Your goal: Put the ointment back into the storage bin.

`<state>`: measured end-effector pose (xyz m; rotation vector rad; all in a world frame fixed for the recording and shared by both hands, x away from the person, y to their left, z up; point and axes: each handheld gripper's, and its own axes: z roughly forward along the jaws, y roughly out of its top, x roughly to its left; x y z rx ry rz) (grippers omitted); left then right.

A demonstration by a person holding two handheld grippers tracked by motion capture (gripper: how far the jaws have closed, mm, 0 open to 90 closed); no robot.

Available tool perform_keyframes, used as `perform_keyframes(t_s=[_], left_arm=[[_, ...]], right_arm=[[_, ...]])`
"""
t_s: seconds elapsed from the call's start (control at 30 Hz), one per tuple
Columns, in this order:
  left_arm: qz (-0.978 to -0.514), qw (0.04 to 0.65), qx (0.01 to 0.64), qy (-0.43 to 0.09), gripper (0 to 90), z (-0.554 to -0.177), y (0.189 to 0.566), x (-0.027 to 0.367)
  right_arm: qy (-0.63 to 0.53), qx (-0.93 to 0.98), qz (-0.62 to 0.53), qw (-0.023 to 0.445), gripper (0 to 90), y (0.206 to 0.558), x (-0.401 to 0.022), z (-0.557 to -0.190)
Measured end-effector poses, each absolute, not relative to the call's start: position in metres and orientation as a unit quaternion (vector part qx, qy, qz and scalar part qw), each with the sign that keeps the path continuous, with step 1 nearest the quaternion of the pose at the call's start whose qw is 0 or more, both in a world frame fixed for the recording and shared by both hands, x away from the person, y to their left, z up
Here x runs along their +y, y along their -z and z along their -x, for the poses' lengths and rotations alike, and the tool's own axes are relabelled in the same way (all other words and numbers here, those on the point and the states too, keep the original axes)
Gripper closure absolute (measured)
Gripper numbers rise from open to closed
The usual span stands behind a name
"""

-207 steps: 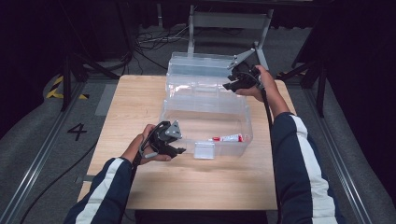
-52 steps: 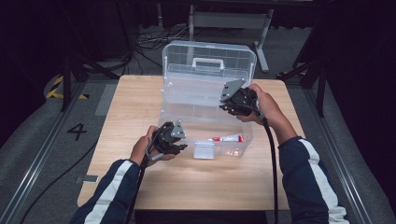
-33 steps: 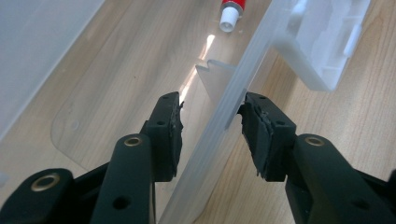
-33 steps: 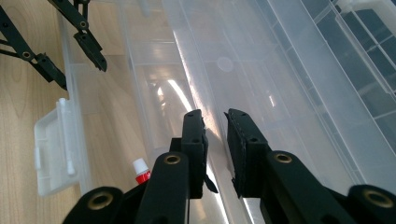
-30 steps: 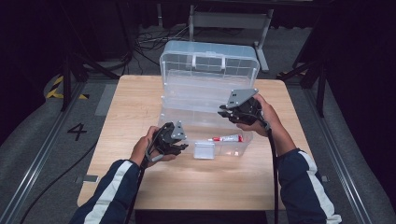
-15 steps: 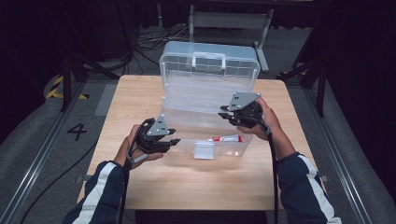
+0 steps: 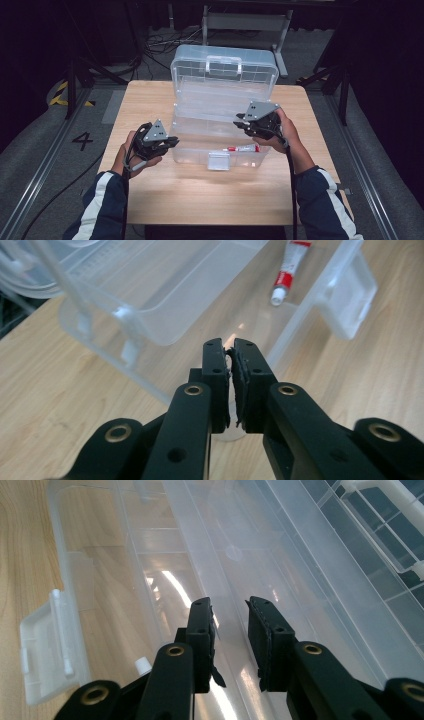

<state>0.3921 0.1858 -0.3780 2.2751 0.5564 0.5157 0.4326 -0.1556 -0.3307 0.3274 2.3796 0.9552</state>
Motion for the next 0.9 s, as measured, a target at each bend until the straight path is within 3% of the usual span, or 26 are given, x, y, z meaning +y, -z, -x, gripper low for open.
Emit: perform_keyframes(t_s=[0.2, 0.67, 0.9], left_arm=[[-0.881, 0.354, 0.229, -0.215, 89.7, -0.403, 0.385, 0.198], [-0.851, 0.390, 0.268, -0.228, 90.0, -0.423, 0.384, 0.216], [-0.847, 0.379, 0.272, -0.257, 89.9, -0.434, 0.369, 0.212]], right_arm=[[-0.361, 0.882, -0.132, 0.274, 71.3, 0.332, -0.156, -0.432], [-0.360, 0.880, -0.131, 0.280, 70.7, 0.333, -0.155, -0.431], [-0.360, 0.882, -0.134, 0.273, 70.6, 0.333, -0.156, -0.430]])
